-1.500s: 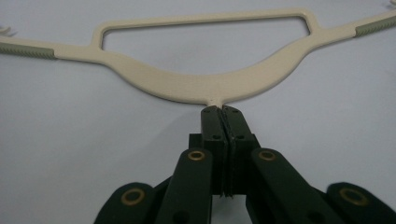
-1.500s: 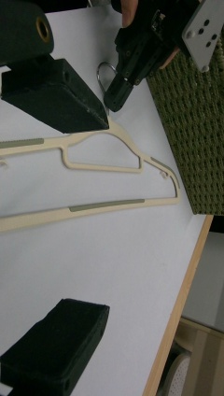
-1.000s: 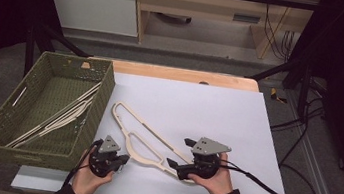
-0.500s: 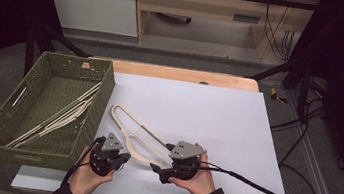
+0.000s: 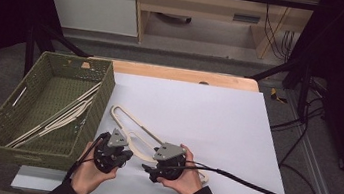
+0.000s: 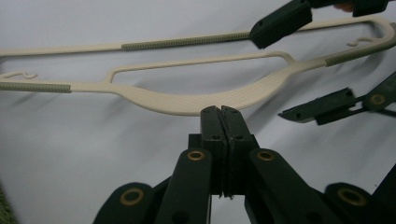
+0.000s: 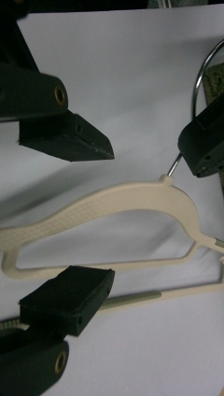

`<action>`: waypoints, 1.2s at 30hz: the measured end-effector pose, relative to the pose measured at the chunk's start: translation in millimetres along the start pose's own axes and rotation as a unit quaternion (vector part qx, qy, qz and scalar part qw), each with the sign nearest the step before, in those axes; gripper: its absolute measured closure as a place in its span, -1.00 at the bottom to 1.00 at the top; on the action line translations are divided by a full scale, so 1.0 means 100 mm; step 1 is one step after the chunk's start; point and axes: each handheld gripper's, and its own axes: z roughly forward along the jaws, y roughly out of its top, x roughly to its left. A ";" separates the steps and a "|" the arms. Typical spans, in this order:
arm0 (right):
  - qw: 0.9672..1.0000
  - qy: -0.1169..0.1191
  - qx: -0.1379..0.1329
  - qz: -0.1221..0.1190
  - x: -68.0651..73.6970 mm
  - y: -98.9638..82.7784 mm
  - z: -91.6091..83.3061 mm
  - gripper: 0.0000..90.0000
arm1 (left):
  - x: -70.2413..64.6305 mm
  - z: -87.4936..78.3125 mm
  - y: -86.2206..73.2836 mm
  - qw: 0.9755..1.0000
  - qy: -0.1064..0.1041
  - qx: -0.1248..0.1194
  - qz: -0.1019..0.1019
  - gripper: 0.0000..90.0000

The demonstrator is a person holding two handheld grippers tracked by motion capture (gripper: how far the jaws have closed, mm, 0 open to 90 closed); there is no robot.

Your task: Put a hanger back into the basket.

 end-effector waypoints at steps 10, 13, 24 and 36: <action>1.000 -0.005 0.024 -0.019 0.05 0.00 0.12 0.35 | -0.04 -0.01 0.03 1.000 -0.004 0.006 0.002 0.98; 0.999 -0.005 0.026 -0.031 0.07 0.00 0.13 0.47 | -0.04 -0.01 0.02 1.000 -0.008 0.009 0.002 0.98; 0.999 -0.007 0.024 -0.045 0.06 0.01 0.10 0.60 | -0.01 -0.04 0.00 1.000 -0.021 -0.015 0.001 0.97; 0.997 -0.012 0.014 -0.071 0.02 0.05 -0.01 0.69 | 0.19 -0.49 -0.02 0.983 -0.047 -0.176 -0.007 0.13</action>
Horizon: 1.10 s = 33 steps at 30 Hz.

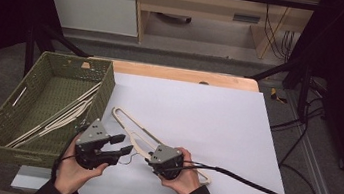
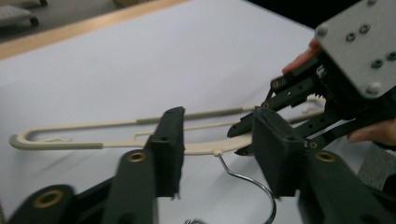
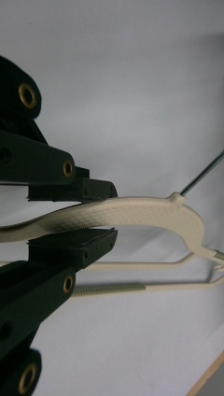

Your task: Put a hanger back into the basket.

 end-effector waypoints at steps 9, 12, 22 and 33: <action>1.000 -0.012 -0.021 0.017 -0.14 0.02 -0.18 0.78 | 0.15 -0.23 0.03 0.998 0.007 -0.057 -0.002 -0.45; 0.999 -0.023 -0.028 0.021 -0.20 0.01 -0.25 0.82 | 0.19 -0.29 0.02 0.998 0.012 -0.067 -0.007 -0.50; 0.997 -0.054 -0.038 0.045 -0.41 -0.03 -0.47 0.93 | 0.26 -0.21 -0.01 0.998 0.007 -0.055 -0.005 -0.55; 0.995 -0.036 -0.059 0.073 -0.52 -0.01 -0.68 0.93 | 0.29 -0.09 -0.01 0.998 -0.013 -0.052 0.016 -0.68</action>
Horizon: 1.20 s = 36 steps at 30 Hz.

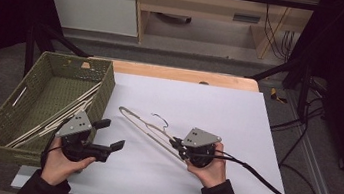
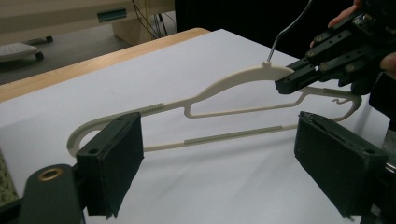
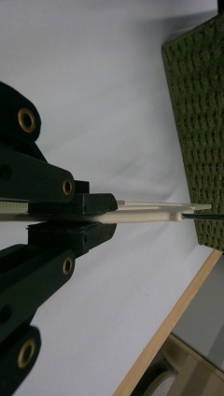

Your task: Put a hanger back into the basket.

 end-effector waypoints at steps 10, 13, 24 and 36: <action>0.998 0.058 -0.018 0.021 -0.01 0.07 -0.22 0.93 | -0.07 0.34 0.08 0.998 -0.044 0.029 0.028 -0.62; 0.997 0.074 -0.017 0.023 0.01 0.06 -0.24 0.93 | -0.10 0.50 0.09 0.996 -0.060 0.049 0.041 -0.58; 0.996 0.084 0.015 0.009 0.06 0.01 -0.18 0.93 | -0.11 0.72 0.06 0.989 -0.085 0.087 0.083 -0.10; 0.991 0.134 0.008 0.017 0.09 0.02 -0.19 0.93 | -0.18 0.83 0.02 0.982 -0.109 0.104 0.112 0.42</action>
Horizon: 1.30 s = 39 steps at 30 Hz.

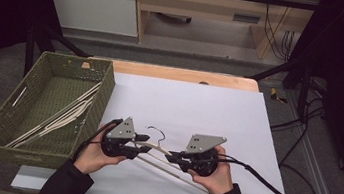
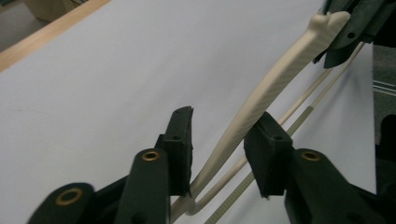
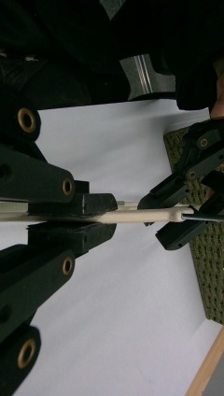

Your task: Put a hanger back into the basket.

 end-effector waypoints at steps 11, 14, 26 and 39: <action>0.999 -0.036 -0.005 0.001 -0.02 -0.02 -0.01 0.72 | -0.13 -0.06 -0.02 1.000 -0.008 0.014 0.019 0.73; 0.999 -0.044 -0.007 0.003 -0.03 -0.03 -0.01 0.61 | -0.17 -0.09 -0.02 1.000 -0.008 0.016 0.011 0.78; 0.995 -0.092 -0.038 0.030 -0.09 -0.07 -0.09 0.22 | -0.31 -0.08 0.00 0.999 -0.022 0.024 -0.018 0.92; 0.972 -0.175 -0.126 0.090 -0.30 -0.30 -0.55 -0.48 | -0.20 -0.38 0.02 0.997 0.037 -0.018 -0.073 0.92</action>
